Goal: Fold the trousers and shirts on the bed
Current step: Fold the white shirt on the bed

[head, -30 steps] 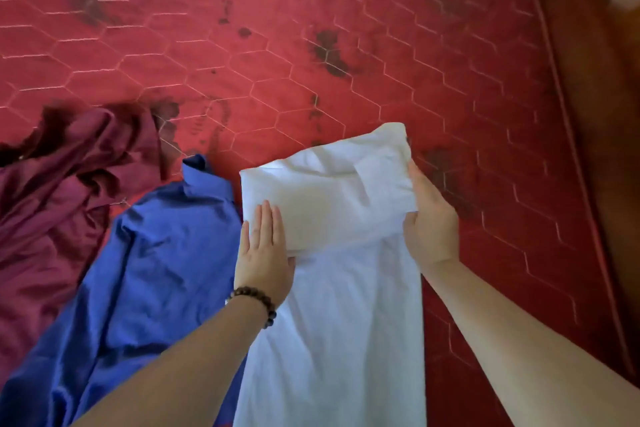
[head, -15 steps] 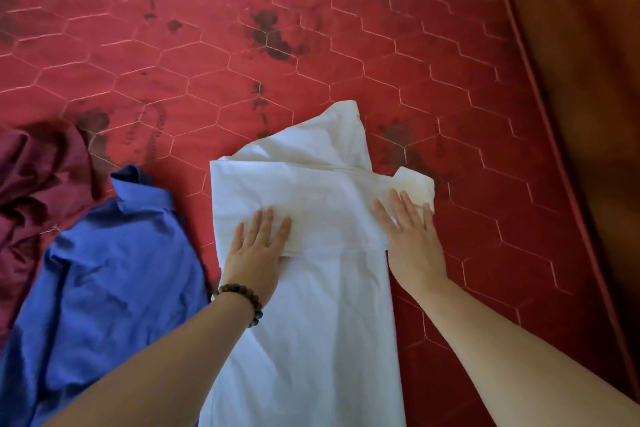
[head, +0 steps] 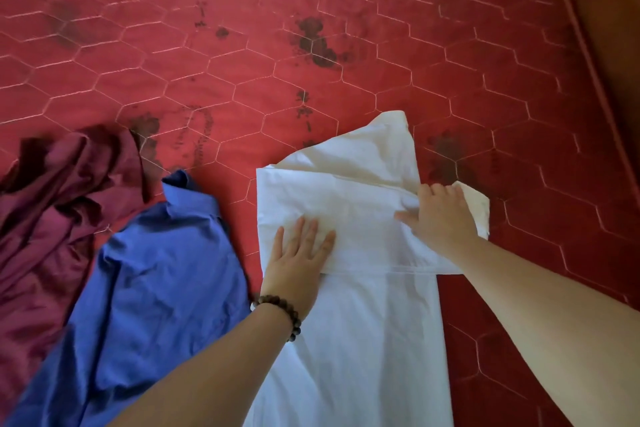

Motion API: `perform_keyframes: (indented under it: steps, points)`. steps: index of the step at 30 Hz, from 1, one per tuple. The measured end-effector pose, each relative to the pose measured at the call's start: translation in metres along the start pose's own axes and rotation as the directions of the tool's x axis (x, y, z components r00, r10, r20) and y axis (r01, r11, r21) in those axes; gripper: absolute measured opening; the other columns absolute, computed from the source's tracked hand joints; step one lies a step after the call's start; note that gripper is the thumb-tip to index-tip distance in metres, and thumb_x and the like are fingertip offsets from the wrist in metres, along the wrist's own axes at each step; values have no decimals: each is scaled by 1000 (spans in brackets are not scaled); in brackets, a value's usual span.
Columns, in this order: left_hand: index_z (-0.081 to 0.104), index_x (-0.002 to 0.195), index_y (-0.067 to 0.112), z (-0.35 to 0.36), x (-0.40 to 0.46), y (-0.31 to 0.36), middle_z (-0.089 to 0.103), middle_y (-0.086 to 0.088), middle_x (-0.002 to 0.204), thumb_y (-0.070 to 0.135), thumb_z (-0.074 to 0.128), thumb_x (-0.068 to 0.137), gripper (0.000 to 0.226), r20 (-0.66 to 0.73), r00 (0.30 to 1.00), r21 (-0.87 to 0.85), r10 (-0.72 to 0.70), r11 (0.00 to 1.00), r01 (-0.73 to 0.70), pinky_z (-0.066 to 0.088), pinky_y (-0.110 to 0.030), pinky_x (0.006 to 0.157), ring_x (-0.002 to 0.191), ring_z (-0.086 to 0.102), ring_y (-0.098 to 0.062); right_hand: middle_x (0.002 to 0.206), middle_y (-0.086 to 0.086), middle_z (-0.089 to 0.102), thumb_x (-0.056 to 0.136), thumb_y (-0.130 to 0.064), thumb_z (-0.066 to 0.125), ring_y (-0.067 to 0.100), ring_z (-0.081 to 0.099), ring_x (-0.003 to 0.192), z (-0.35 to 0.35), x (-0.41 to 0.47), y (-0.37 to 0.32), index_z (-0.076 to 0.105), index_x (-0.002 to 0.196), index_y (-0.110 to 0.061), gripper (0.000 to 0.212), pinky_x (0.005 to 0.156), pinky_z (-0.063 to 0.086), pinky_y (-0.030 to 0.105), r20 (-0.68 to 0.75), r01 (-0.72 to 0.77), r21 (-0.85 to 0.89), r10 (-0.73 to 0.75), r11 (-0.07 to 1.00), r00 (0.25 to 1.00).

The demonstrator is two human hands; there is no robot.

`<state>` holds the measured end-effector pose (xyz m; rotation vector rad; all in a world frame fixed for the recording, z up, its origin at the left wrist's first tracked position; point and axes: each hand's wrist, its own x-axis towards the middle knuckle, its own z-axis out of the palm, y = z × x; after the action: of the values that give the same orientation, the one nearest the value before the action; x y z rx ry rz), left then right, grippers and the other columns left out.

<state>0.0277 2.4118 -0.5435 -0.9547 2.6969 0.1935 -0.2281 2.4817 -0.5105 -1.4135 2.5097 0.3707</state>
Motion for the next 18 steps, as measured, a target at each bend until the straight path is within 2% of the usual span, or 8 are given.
perform_keyframes:
  steps: [2,5,7,9,10,13,15,18]
  points:
    - [-25,144,30,-3,-2,-4,-36,-1,146,28,31,101,70,4,1000,8,15,1000,-15,-24,-47,111,126,-46,-23,105,6,63,97,-57,28,28,55,109,-2,1,6,52,113,-12,53,115,17,47,13,20,-54,-19,998,1000]
    - [-28,142,28,-5,-6,-8,-39,-2,145,22,33,100,74,11,1000,23,25,999,-25,-30,-45,106,122,-50,-24,85,4,66,99,-49,31,26,61,94,-5,1,17,47,95,-15,39,115,22,43,11,39,17,-39,999,999]
    - [-29,142,25,-5,-8,-9,-40,-4,145,20,36,98,78,4,1000,29,8,1000,-8,-28,-45,108,125,-49,-25,81,4,66,99,-48,33,26,63,85,-4,-3,25,44,91,-15,35,96,38,35,3,50,21,-50,999,999]
    - [-31,140,22,-4,-9,-10,-44,-6,143,19,37,96,81,-1,1000,30,-13,999,13,-25,-46,111,127,-47,-25,85,4,67,100,-47,32,26,63,82,0,-7,33,49,97,-13,37,72,37,32,-32,23,-41,-24,999,999]
    - [-31,140,21,-4,-9,-10,-45,-7,143,20,37,96,81,-3,1000,26,-21,999,21,-23,-46,112,130,-45,-25,88,4,67,101,-46,32,26,63,84,2,-9,37,50,99,-13,37,71,36,34,-35,-5,-71,3,997,999]
    - [-26,143,16,-2,-8,-5,-41,-9,146,25,34,98,76,6,1000,25,-12,1000,12,-18,-46,115,139,-33,-27,98,4,66,101,-41,35,25,61,93,7,-19,43,52,105,-14,32,81,41,36,-37,-110,-123,107,986,994]
    - [-22,145,17,-2,-9,0,-35,-9,150,29,30,100,70,9,1000,13,10,1000,-11,-20,-46,114,140,-32,-27,109,7,60,98,-32,44,27,54,102,10,-23,36,53,111,-12,25,88,40,37,-126,-153,-87,142,984,982]
    - [-17,147,25,2,-8,6,-30,-8,152,37,25,100,64,-21,999,-33,36,999,-36,-23,-44,112,136,-35,-26,125,11,51,91,-17,53,31,44,122,9,-30,5,54,123,-8,33,110,30,44,-247,-27,66,42,997,968]
